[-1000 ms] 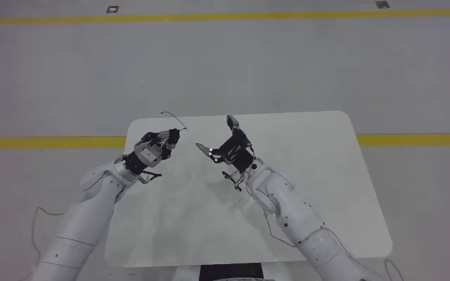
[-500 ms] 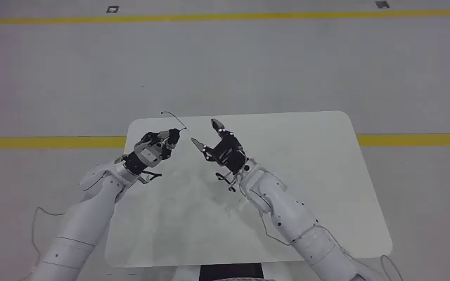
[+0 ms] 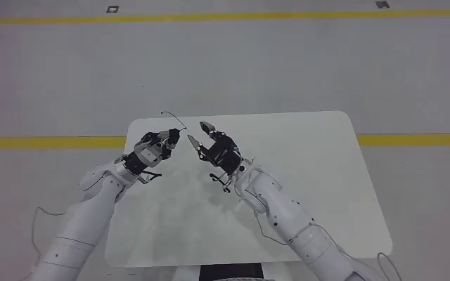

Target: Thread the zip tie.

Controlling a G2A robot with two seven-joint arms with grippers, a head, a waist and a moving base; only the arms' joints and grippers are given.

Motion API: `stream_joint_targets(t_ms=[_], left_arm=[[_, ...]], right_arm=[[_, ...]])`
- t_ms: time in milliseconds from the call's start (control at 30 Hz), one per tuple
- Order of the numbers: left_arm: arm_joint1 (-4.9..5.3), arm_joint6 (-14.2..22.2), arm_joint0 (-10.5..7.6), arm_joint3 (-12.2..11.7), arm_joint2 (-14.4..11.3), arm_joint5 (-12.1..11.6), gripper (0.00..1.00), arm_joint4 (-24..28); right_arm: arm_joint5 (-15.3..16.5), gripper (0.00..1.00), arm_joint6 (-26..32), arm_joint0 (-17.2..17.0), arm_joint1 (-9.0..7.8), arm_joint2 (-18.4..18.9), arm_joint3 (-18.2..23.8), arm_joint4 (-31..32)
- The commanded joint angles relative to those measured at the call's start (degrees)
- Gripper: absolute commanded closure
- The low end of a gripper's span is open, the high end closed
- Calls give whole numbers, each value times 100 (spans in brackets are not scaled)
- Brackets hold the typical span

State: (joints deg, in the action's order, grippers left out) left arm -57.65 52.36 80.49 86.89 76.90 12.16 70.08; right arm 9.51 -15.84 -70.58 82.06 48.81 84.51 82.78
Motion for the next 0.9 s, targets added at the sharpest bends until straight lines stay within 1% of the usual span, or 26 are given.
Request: stream_joint_targets(t_ms=[0, 167, 300, 500, 600, 867], left_arm=[[0, 0, 0, 0, 0, 0, 100, 0], [0, 0, 0, 0, 0, 0, 100, 0], [0, 0, 0, 0, 0, 0, 100, 0], [0, 0, 0, 0, 0, 0, 100, 0], [0, 0, 0, 0, 0, 0, 100, 0], [0, 0, 0, 0, 0, 0, 100, 0]], right_arm=[[-3, 73, -6, 20, 11, -21, -15, 6], [-7, 76, -23, 48, 38, -66, -45, 22], [-12, 76, -34, 50, 53, -89, -35, 40], [-14, 80, -91, 38, 68, -100, -25, 71], [-24, 84, -120, 29, 75, -100, -16, 89], [1, 82, -120, 20, 90, -101, 13, 130]])
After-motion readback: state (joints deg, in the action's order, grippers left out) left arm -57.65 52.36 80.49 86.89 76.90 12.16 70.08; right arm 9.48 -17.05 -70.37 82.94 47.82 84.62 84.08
